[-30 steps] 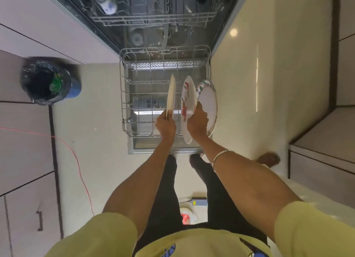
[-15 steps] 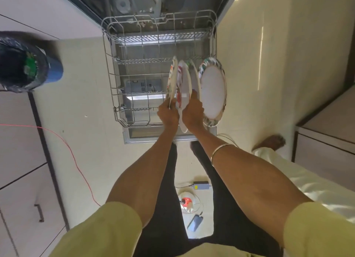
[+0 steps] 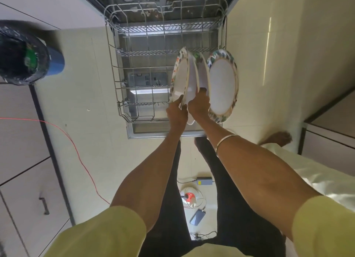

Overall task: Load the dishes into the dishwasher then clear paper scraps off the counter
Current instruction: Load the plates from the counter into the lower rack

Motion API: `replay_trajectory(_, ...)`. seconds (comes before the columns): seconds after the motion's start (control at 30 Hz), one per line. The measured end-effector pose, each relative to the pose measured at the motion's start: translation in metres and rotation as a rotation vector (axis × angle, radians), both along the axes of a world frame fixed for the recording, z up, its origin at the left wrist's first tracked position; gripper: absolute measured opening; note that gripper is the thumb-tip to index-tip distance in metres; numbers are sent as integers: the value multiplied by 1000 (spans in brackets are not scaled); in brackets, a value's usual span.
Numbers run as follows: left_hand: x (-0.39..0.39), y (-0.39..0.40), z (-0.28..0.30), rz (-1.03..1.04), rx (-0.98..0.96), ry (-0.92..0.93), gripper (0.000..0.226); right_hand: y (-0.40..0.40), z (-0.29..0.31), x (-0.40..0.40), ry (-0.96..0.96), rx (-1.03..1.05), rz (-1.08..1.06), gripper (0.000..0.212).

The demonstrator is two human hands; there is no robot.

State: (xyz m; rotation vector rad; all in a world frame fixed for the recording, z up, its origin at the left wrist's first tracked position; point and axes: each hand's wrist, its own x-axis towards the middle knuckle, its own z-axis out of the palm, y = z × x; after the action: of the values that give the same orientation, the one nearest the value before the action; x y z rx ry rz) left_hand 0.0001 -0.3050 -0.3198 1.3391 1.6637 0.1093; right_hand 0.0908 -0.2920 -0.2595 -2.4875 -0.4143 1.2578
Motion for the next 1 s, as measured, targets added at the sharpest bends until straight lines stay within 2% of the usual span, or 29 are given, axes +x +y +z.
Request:
replay_trajectory(0.07, -3, 0, 10, -28, -16, -24, 39, -1, 6, -4, -19, 27, 12, 45)
replay_trajectory(0.17, -4, -2, 33, -81, -10, -106, 44, -13, 11, -14, -78, 178, 64, 58)
replay_trajectory(0.3, -13, -10, 46, -91, -18, -167, 40, -28, 19, -29, -180, 284, 123, 62)
replay_trajectory(0.33, -17, -13, 44, -84, -14, -177, 45, -30, 21, -32, -202, 298, 126, 64)
replay_trajectory(0.43, -25, -17, 48, -65, -39, -167, 78, -37, 26, -37, -248, 346, 163, 63)
replay_trajectory(0.47, -30, -18, 44, -92, -24, -144, 80, -39, 29, -37, -246, 342, 200, 62)
replay_trajectory(0.6, -44, -21, 47, -308, 90, -83, 54, -49, 37, -42, -282, 346, 245, 62)
replay_trajectory(0.7, -53, -20, 67, -316, 102, -66, 50, -59, 37, -45, -321, 364, 318, 72)
replay_trajectory(0.8, -66, -20, 80, -384, 130, -61, 48, -72, 37, -48, -345, 312, 369, 58)
replay_trajectory(1.0, -95, -36, 97, -454, 160, 1, 48, -95, 49, -55, -398, 294, 448, 55)
